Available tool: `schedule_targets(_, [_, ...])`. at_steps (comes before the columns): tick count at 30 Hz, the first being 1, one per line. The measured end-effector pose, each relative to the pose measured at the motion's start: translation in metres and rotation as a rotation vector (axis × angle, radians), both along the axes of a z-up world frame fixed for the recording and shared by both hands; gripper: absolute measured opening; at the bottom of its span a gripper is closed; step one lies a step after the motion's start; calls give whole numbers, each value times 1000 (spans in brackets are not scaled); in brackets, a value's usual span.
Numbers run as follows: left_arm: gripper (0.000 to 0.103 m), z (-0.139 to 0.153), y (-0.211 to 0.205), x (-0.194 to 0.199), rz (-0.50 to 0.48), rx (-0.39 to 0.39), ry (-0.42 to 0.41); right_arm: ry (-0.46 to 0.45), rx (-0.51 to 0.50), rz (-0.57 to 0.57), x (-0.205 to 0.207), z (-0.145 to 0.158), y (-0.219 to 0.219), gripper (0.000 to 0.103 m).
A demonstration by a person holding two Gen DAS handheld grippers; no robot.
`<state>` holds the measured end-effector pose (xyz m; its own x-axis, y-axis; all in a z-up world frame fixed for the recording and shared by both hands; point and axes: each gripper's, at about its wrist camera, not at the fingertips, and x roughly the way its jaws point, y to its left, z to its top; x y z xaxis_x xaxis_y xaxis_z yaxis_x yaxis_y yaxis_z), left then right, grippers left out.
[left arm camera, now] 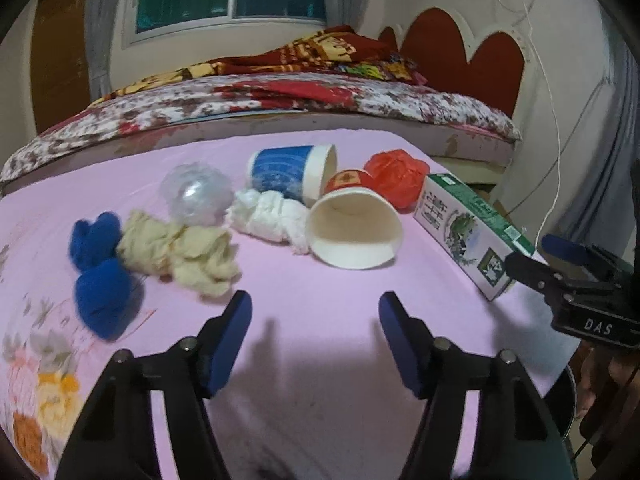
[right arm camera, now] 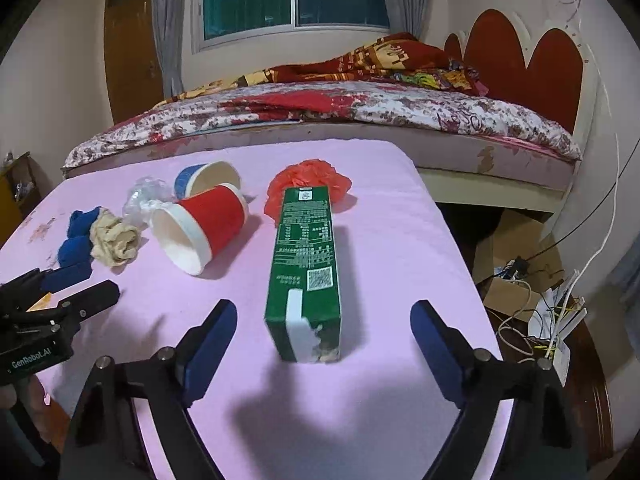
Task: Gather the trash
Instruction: 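Grasp the green milk carton with the right gripper while the left gripper grasps the red paper cup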
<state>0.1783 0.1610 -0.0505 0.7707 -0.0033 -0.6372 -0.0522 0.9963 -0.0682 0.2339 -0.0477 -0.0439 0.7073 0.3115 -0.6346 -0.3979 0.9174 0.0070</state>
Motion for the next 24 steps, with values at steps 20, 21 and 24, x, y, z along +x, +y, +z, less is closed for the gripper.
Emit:
schedule_targets(20, [84,8,-21,45,-51,-13,-35,44,-27,15,36,-19,7,73])
schedule_targets(21, [84,8,-21,47,-49,-15,-35,44,-25,17,36,-20,6,70])
schedule_targets(24, [84,5,-19,57,-50,-28,-16,44,-11,11,42,-19,-1,57])
